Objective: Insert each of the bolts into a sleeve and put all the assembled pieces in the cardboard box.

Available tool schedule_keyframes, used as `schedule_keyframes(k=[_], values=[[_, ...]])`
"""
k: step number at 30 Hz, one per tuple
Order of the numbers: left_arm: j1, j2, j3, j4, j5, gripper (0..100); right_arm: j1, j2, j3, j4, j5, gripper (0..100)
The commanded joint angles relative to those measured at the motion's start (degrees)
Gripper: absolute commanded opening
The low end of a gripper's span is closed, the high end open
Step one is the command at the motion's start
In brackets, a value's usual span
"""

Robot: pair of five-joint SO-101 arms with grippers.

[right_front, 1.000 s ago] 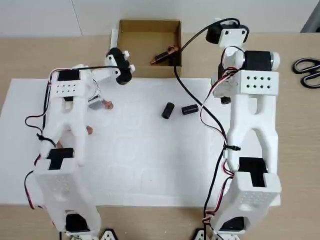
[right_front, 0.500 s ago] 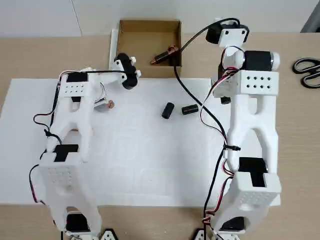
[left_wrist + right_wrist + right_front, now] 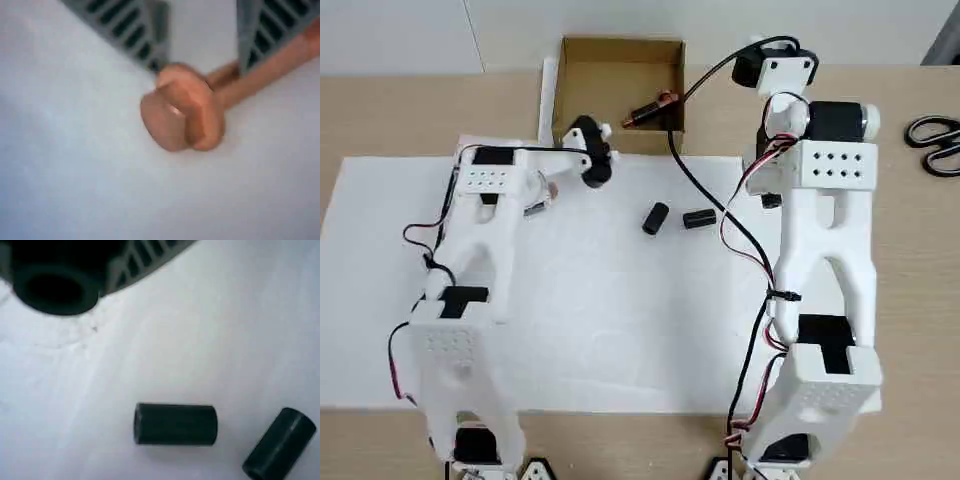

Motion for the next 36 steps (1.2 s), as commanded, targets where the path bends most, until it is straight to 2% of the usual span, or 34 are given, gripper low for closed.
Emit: schedule_keyframes(k=[1,14,20,24,26,28,34,36], values=[[0.8,-0.4,-1.3,1.8,-0.2,3,0.6,-4.4,-2.5,0.2,0.5,0.7],[1.1,-0.3,-15.6,21.2,0.5,1,0.5,-4.4,-2.5,0.2,0.4,0.7],[1.0,-0.3,-28.8,33.3,8.3,1,0.3,-4.4,-2.5,0.2,0.4,0.7],[0.1,-0.2,-35.7,36.6,15.4,1,0.3,-4.4,-2.5,0.1,0.4,0.7],[-0.7,-0.2,-37.8,36.8,21.1,1,0.3,-4.4,-2.5,0.2,0.4,0.7],[-2.0,-0.3,-39.1,36.9,30.3,1,0.3,-4.4,-2.5,0.2,0.4,0.7],[-8.9,-1.1,-40.2,38.4,68.4,1,0.3,-4.4,-2.5,0.2,0.4,0.7],[-12.4,-3.8,-37.8,38.4,76.6,1,0.3,-4.4,-2.5,0.2,0.4,0.7]])
